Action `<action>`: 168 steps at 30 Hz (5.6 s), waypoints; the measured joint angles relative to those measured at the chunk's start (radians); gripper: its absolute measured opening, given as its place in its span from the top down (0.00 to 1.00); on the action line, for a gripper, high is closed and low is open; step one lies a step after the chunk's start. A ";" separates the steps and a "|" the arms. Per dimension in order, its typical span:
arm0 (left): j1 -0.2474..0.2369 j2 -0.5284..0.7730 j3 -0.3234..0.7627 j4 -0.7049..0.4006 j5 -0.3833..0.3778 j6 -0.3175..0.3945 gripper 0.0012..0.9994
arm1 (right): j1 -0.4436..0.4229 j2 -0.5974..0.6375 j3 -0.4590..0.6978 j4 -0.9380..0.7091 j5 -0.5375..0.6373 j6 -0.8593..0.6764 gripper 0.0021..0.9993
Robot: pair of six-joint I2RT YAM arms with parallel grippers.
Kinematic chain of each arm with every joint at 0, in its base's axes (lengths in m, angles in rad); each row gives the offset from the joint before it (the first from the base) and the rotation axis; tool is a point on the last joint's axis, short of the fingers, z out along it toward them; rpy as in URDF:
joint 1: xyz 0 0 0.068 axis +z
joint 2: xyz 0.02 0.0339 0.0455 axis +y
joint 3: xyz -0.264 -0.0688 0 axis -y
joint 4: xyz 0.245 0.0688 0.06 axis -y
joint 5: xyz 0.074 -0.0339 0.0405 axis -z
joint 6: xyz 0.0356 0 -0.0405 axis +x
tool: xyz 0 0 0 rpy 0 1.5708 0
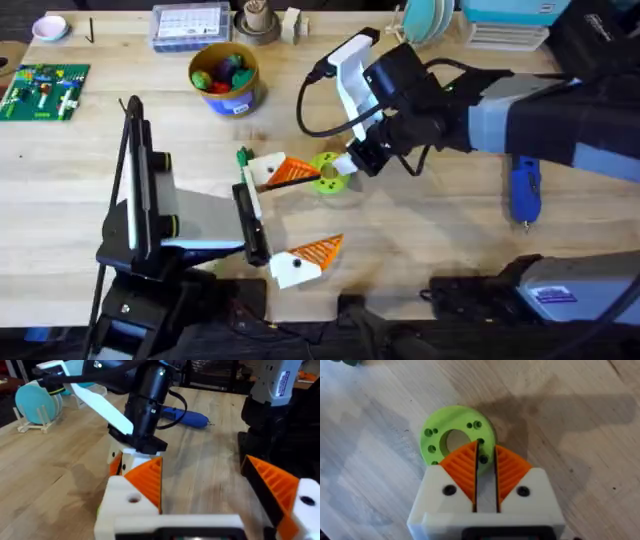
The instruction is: Pick up the gripper from the table and insert it into the empty holder that is missing its gripper. Then pick up a screw, insert it into the mounting hole, and use the screwdriver to tighten it. Finally, clean up the table by picking up the vegetable and placing it into the bucket.
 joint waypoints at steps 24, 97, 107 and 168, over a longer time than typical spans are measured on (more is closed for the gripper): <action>0.000 0.000 0.000 0.000 0.000 0.000 0.01 | -0.003 -0.165 0.004 -0.017 0.106 0.003 1.00; 0.000 0.000 0.000 0.000 0.000 0.000 0.01 | -0.010 -0.137 0.006 -0.059 0.171 -0.002 1.00; 0.000 0.000 0.000 0.000 0.000 0.000 0.01 | -0.021 -0.078 0.006 -0.097 0.199 -0.055 1.00; 0.000 0.000 0.000 0.000 0.000 0.000 0.01 | 0.055 -0.250 0.437 -0.424 0.144 -0.095 1.00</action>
